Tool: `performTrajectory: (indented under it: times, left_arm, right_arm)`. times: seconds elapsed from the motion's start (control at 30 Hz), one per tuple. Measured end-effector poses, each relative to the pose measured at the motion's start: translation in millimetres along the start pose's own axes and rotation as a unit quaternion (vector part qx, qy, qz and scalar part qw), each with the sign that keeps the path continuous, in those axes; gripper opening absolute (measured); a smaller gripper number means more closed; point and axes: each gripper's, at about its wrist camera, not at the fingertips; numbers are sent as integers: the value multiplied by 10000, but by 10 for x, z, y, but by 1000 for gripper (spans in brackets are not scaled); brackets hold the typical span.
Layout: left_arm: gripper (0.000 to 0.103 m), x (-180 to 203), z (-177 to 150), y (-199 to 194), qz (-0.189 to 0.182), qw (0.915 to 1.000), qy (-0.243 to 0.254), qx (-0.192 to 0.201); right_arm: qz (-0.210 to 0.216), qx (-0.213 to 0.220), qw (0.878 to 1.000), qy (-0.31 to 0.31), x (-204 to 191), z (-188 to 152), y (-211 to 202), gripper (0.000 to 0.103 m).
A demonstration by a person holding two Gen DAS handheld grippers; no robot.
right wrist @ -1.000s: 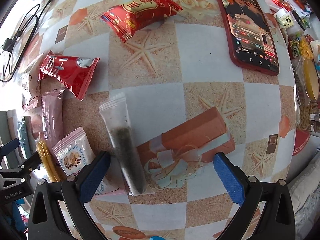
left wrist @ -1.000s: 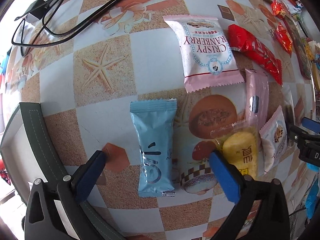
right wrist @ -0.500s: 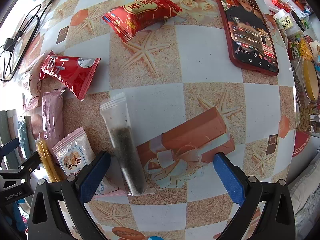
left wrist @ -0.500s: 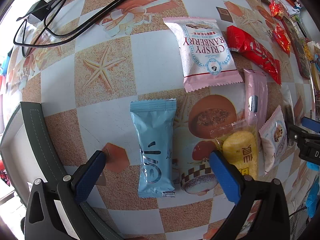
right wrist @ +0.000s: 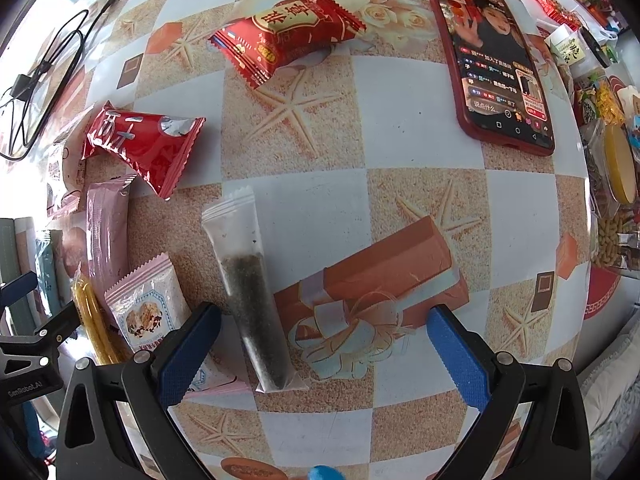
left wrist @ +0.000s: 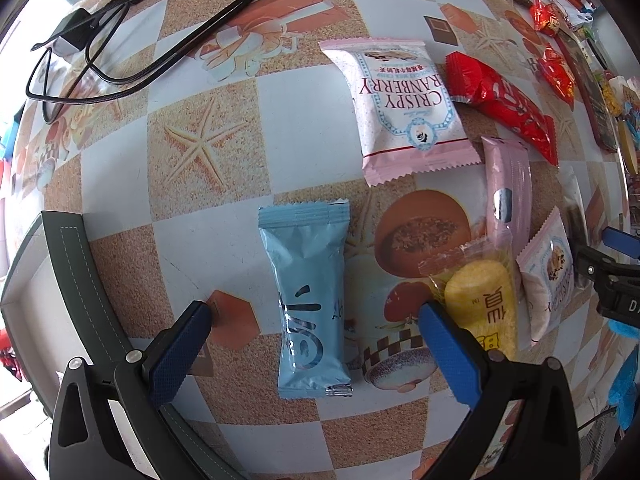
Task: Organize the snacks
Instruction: 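Grasp the blue wrapper bar with the left tool while the right tool grasps the clear packet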
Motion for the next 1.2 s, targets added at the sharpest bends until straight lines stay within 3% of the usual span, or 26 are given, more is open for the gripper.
performTrajectory:
  times: [0.23, 0.3, 0.37, 0.4, 0.47, 0.5, 0.53, 0.63, 0.93, 1.2]
  left_arm:
    - [103, 13, 34, -1, 17, 9998, -140, -109]
    - [99, 32, 44, -13, -3, 9998, -148, -155]
    - [84, 105, 42, -51, -3, 9999, -21, -130]
    - [79, 139, 38, -77, -12, 9999, 35, -109]
    - [52, 197, 40, -129, -56, 9999, 100, -90]
    - [45, 211, 46, -152, -107, 9999, 90, -93]
    - [26, 207, 54, -180, -233, 9997, 42, -85]
    - [25, 150, 64, -251, -556, 9983, -178, -70]
    - [25, 103, -106, -646, -730, 9968, -82, 326]
    - [25, -22, -310, -840, -757, 9962, -67, 419]
  right_arm:
    - [-11, -291, 9996, -2, -54, 72, 8, 103]
    - [-29, -315, 9995, -56, -94, 75, -12, 99]
    - [-63, -238, 9996, -128, -149, 64, -70, 88]
    - [-71, -185, 9995, -228, -199, 57, -118, 77]
    - [-87, -97, 9993, -359, -279, 50, -200, 55]
    - [-79, -60, 9991, -408, -313, 49, -236, 34]
    - [-49, -33, 9990, -443, -346, 53, -274, 20]
    - [134, -70, 9995, -264, -363, 56, -308, 18]
    - [706, -21, 9975, 74, -307, -117, -539, 12]
    - [707, -150, 9969, 302, -285, -210, -572, 13]
Point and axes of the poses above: each gripper's, at about its wrist camera, not at the fingertips, and y roughly the way its jaws point, x to its right, z to its top, and after that the axes turned 10 degrees about -z, right-handed
